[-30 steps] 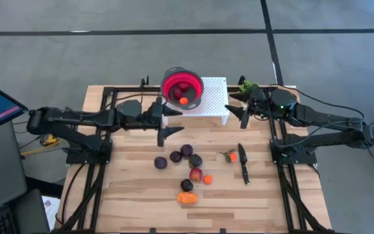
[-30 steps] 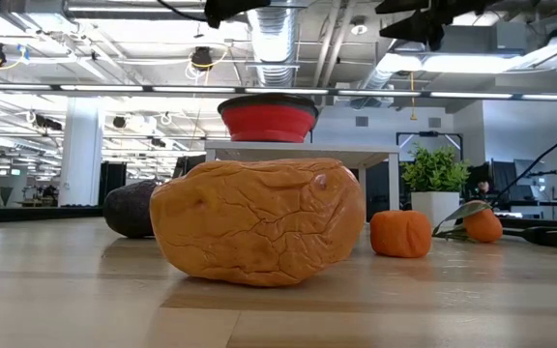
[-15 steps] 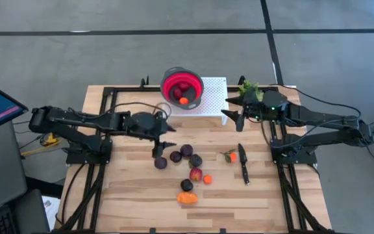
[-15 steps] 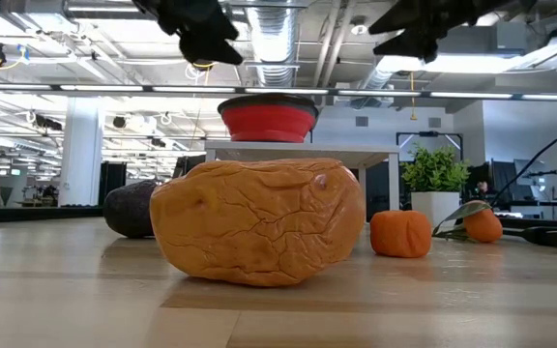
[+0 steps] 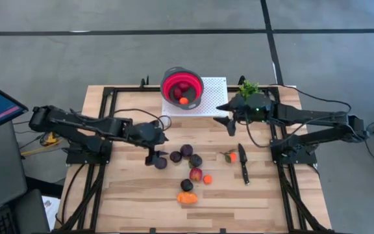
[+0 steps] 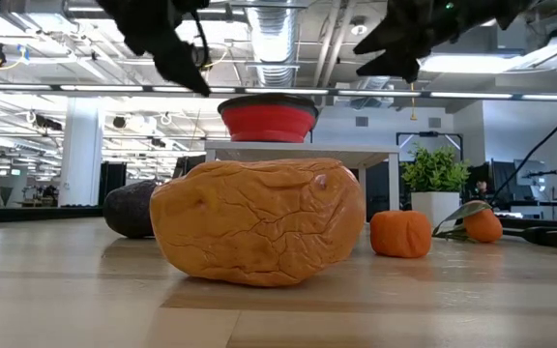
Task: Pick & Place Fruit
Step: Put the plum into the strainer bowl on the shelf
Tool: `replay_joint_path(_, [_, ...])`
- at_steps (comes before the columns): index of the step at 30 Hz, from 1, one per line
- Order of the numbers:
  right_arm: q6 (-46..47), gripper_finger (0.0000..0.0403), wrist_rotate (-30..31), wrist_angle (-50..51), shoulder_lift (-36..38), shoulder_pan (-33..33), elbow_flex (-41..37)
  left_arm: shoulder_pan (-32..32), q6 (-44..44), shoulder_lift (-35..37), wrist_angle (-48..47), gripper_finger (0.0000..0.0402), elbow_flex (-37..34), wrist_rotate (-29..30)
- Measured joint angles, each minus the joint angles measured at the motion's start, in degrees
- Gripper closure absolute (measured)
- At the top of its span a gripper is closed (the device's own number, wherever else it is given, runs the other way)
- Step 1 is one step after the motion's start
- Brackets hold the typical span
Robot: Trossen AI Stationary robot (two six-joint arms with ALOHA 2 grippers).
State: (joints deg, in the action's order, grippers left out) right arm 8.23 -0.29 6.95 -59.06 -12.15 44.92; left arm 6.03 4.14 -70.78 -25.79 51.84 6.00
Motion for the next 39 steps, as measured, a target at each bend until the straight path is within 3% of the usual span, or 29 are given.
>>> replay_joint_path(7, [-2.96,0.0143,-0.97,8.41,7.31,2.34,-1.41,1.01,4.56,0.00,0.07,0.0128,-3.58,-0.60])
replay_joint_path(14, [-4.74,0.0143,-0.98,13.84,19.19,2.43,-1.37,1.98,4.96,0.00,-0.14,0.0128,-5.17,-0.92])
replay_joint_path(24, [-0.68,0.0143,-0.97,27.15,30.49,2.32,-1.37,1.98,4.81,0.00,-1.31,0.0128,-5.15,-0.92])
replay_joint_path(39, [-0.66,0.0143,-0.97,27.36,33.13,2.32,-1.39,1.61,4.72,-0.16,-1.73,0.0128,-8.86,-0.20])
